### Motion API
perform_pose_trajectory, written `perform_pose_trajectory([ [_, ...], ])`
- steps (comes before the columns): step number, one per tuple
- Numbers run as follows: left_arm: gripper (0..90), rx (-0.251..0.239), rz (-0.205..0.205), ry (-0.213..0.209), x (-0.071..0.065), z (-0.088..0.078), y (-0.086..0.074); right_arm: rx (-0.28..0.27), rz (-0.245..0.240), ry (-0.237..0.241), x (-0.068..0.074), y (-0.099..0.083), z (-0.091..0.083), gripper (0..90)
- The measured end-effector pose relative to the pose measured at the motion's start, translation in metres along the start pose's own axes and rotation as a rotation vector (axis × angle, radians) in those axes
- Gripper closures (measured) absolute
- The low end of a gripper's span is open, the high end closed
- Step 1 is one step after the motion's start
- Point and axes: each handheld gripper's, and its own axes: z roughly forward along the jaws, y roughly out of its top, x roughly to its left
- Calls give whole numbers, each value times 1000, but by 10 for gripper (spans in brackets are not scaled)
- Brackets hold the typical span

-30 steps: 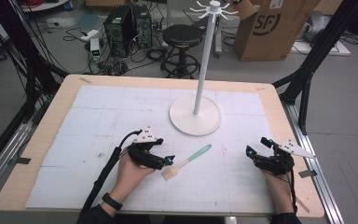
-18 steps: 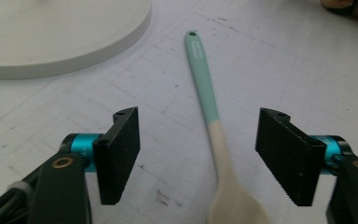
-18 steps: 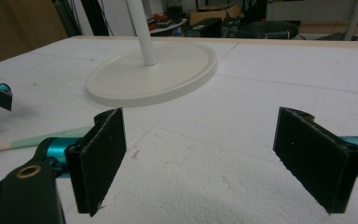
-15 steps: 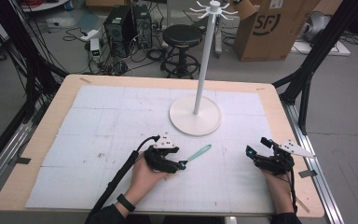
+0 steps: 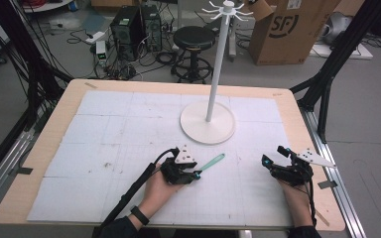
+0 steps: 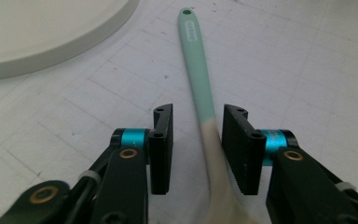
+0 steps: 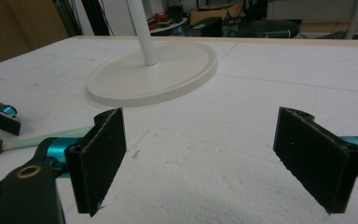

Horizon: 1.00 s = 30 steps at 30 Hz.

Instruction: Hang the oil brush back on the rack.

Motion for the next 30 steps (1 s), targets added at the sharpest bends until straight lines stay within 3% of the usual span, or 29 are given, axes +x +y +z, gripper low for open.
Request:
perform_pose_trajectory([
  [6, 717, 13, 13, 16, -6, 1, 2, 0, 0, 0, 0, 0, 0, 165],
  [13, 812, 16, -17, 1, -7, 2, 2, 0, 1, 0, 0, 0, 0, 165],
  [23, 820, 6, -32, -23, -3, 1, 2, -1, 2, 4, 0, 0, 0, 165],
  [26, 820, 3, -19, -28, -2, 1, 2, 0, 1, 4, -1, 0, 0, 165],
  [30, 821, -24, -26, -36, 0, -4, 4, 1, -1, 4, -1, 0, 0, 165],
])
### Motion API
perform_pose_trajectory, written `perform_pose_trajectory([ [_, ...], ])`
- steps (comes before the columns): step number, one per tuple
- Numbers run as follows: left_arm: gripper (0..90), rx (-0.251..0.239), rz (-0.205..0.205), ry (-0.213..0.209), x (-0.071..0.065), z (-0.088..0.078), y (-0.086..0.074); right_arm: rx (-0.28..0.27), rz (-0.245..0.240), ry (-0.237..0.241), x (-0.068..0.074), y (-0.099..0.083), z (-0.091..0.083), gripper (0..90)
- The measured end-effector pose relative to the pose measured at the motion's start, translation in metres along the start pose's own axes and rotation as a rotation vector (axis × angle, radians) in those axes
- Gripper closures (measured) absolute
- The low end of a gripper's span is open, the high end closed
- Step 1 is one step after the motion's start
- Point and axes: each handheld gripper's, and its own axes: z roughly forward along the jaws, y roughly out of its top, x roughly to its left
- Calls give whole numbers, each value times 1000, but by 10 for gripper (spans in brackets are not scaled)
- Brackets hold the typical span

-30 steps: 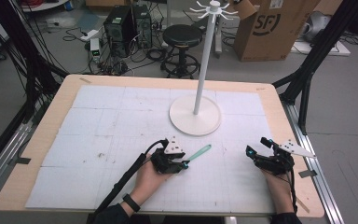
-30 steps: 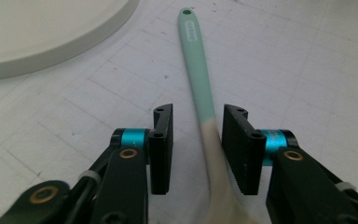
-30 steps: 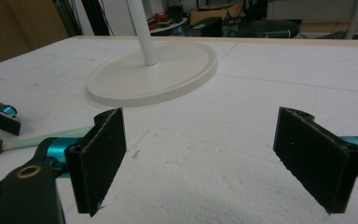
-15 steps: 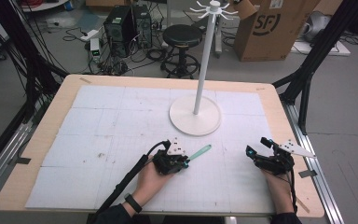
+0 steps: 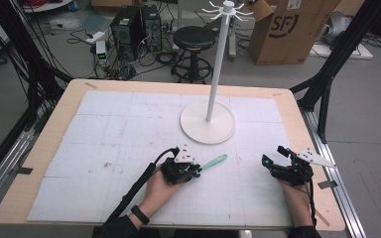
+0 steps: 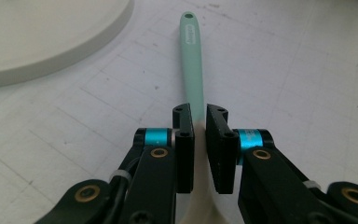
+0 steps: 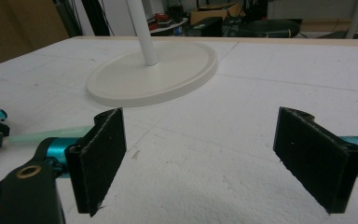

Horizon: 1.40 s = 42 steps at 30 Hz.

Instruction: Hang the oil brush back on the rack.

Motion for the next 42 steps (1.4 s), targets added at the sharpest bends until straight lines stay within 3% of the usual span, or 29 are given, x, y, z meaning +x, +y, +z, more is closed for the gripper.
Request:
perform_pose_trajectory([
  [17, 821, -112, -53, 24, 28, -55, 18, 0, -1, -3, 0, 0, 0, 165],
  [29, 821, -213, -52, 74, 50, -115, 55, -1, 1, -4, 0, 0, 0, 165],
  [34, 821, -226, -31, 107, 56, -137, 71, -2, 2, -3, 0, 0, 0, 165],
  [42, 821, -268, -9, 121, 65, -164, 97, -1, 2, -3, 0, 0, 0, 165],
])
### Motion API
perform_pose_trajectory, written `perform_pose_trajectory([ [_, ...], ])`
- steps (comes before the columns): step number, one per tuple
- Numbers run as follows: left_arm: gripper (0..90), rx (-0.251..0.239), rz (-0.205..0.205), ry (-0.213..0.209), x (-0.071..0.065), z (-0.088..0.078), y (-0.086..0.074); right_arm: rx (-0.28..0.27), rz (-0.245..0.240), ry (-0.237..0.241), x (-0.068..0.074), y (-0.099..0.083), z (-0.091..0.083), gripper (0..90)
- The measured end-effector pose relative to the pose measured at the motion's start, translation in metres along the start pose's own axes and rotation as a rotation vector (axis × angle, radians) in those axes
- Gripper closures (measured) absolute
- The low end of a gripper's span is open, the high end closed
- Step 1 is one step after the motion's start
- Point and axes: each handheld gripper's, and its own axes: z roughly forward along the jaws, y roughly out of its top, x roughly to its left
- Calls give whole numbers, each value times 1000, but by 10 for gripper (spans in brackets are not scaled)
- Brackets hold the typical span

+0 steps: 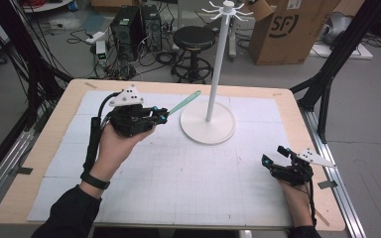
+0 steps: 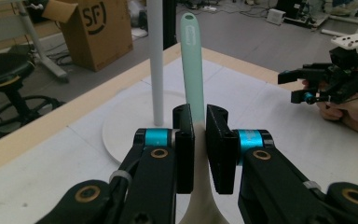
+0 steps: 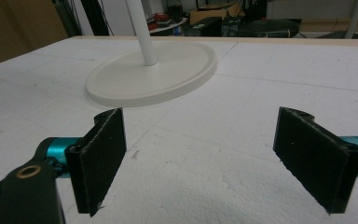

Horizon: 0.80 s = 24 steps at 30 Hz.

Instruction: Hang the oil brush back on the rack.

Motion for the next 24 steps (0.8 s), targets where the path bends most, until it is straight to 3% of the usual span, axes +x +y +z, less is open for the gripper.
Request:
perform_pose_trajectory([
  [11, 821, -23, 26, 9, 11, -14, 37, 0, 1, 1, 0, 0, 0, 165],
  [24, 821, -78, 12, -20, 22, -29, 77, -2, 1, 1, 0, 0, 0, 165],
])
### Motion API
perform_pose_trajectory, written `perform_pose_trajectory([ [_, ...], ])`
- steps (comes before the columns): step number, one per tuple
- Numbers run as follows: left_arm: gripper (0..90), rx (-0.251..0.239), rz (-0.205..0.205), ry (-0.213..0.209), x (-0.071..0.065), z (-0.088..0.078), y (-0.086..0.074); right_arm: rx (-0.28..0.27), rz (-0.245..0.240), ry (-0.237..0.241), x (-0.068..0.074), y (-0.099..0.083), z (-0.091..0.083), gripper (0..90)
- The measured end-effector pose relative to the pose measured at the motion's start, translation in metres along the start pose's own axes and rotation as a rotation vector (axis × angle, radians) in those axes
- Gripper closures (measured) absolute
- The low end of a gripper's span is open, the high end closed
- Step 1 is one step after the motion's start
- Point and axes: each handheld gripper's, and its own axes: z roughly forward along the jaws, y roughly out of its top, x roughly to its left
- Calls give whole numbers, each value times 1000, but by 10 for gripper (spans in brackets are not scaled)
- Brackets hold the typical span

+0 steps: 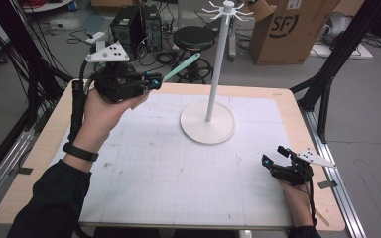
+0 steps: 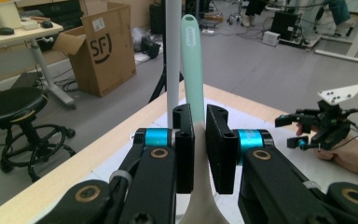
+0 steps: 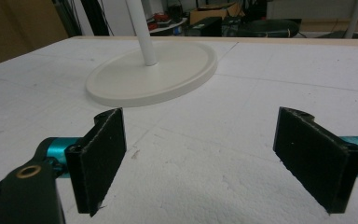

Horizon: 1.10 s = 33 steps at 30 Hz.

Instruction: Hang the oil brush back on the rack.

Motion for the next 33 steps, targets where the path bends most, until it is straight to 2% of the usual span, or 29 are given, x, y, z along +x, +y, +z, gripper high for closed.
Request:
perform_pose_trajectory([
  [17, 821, -57, 4, -17, 0, -10, 45, 4, 4, 3, 0, 0, 0, 165],
  [33, 821, -82, -11, -37, 4, 2, 59, 3, 6, 5, 0, 0, 0, 165],
])
